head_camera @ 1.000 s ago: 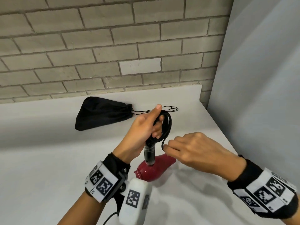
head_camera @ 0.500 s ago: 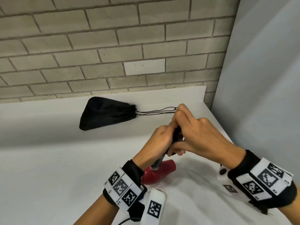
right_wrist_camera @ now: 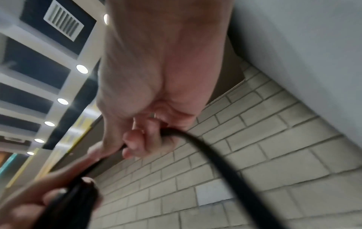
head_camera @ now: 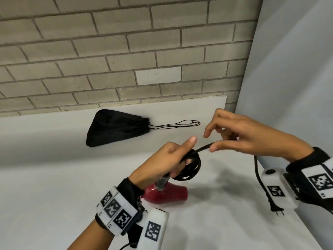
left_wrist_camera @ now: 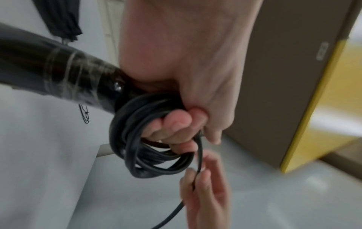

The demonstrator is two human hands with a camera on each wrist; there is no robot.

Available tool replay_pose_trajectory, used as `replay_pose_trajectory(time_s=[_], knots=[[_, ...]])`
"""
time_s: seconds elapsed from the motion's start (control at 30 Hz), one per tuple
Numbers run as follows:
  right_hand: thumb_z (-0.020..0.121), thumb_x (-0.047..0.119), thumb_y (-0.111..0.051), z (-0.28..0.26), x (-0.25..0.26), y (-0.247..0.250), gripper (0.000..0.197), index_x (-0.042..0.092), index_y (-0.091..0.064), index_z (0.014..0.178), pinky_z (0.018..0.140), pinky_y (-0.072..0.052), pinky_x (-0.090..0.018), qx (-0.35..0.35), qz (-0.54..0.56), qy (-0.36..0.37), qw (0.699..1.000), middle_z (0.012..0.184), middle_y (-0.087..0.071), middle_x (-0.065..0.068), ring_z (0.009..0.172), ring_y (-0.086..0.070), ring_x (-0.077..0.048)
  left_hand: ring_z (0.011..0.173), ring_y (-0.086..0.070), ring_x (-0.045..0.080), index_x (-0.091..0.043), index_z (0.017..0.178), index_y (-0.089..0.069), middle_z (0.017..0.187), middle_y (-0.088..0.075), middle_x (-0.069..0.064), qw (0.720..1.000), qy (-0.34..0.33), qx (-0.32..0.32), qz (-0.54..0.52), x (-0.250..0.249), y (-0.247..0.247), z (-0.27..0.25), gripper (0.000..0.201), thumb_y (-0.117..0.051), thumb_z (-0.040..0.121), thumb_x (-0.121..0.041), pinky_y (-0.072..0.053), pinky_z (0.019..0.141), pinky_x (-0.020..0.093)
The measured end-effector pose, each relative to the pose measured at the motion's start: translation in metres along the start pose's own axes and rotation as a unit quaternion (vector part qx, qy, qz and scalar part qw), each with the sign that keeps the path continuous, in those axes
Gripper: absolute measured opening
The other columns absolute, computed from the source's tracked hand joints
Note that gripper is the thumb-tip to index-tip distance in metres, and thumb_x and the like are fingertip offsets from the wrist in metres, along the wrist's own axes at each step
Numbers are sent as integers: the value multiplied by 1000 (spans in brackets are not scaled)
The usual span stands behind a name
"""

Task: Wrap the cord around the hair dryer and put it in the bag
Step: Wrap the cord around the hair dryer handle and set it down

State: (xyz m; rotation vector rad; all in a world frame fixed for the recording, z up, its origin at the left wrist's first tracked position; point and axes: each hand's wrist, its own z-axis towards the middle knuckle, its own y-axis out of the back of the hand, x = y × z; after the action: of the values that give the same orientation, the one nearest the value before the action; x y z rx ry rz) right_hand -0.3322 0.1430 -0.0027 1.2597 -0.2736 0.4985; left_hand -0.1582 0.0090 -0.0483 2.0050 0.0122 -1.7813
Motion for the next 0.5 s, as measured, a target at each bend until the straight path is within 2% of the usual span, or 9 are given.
replay_pose_trajectory(time_s=[0.07, 0.13, 0.2, 0.27, 0.33, 0.37, 0.4, 0.43, 0.5], knots=[[81, 53, -57, -5, -9, 2, 32, 26, -66, 96, 61, -38, -6, -9, -4, 4, 1000, 89, -44, 9, 61, -50, -6, 40, -24, 16, -10, 58, -45, 39, -27, -2, 997, -24, 36, -60, 1, 9, -4, 58, -46, 85, -62, -30, 47, 22], [83, 57, -51, -10, -17, 0, 35, 27, -67, 90, 62, -37, -8, -10, -29, 16, 999, 86, -47, 9, 64, -50, -6, 41, -24, 16, -12, 55, -41, 41, -27, -3, 994, -46, 63, -80, 3, 14, -6, 47, -61, 81, -46, -27, 47, 23], [88, 57, -43, -18, -27, -1, 41, 24, -65, 83, 65, -38, -8, -22, -61, 25, 998, 83, -51, 9, 68, -52, -4, 39, -26, 14, -16, 52, -44, 39, -30, -3, 993, -53, 61, -81, 4, 19, -10, 38, -69, 77, -28, -27, 44, 22], [91, 62, -28, -30, -39, 2, 50, 25, -58, 79, 64, -38, -8, -42, -120, -1, 992, 78, -54, 17, 69, -53, 4, 35, -25, 11, -16, 53, -42, 38, -28, -6, 989, -60, 40, -130, 6, 29, -14, 37, -67, 79, -19, -27, 41, 20], [90, 67, -13, -45, -52, 5, 51, 30, -46, 78, 51, -36, -13, -53, -186, -58, 979, 65, -54, 31, 63, -52, 14, 33, -22, 8, -20, 50, -39, 38, -23, -9, 981, -70, 9, -183, 9, 43, -17, 40, -64, 82, -17, -27, 39, 20], [90, 67, -10, -51, -57, 4, 50, 31, -42, 77, 45, -29, -12, -65, -210, -77, 973, 57, -50, 34, 57, -51, 14, 32, -21, 7, -21, 49, -37, 38, -22, -9, 978, -75, -6, -195, 10, 49, -17, 43, -64, 82, -20, -27, 38, 20], [91, 67, -8, -56, -60, 0, 50, 31, -39, 76, 44, -23, -10, -78, -225, -86, 967, 49, -45, 31, 51, -51, 8, 33, -20, 8, -21, 48, -34, 38, -20, -8, 977, -79, -18, -196, 11, 54, -17, 45, -64, 81, -23, -28, 39, 20], [89, 69, -5, -59, -64, -4, 53, 30, -39, 77, 43, -24, -11, -87, -233, -90, 964, 45, -40, 29, 47, -52, 1, 33, -20, 9, -21, 47, -31, 38, -20, -8, 978, -82, -27, -192, 11, 55, -17, 47, -64, 80, -25, -28, 39, 20], [80, 77, 5, -62, -67, -16, 64, 32, -40, 85, 46, -37, -21, -83, -215, -128, 965, 56, -48, 26, 52, -57, -10, 34, -20, 10, -20, 47, -29, 38, -20, -7, 978, -88, -42, -183, 12, 54, -15, 50, -63, 82, -26, -30, 41, 21]])
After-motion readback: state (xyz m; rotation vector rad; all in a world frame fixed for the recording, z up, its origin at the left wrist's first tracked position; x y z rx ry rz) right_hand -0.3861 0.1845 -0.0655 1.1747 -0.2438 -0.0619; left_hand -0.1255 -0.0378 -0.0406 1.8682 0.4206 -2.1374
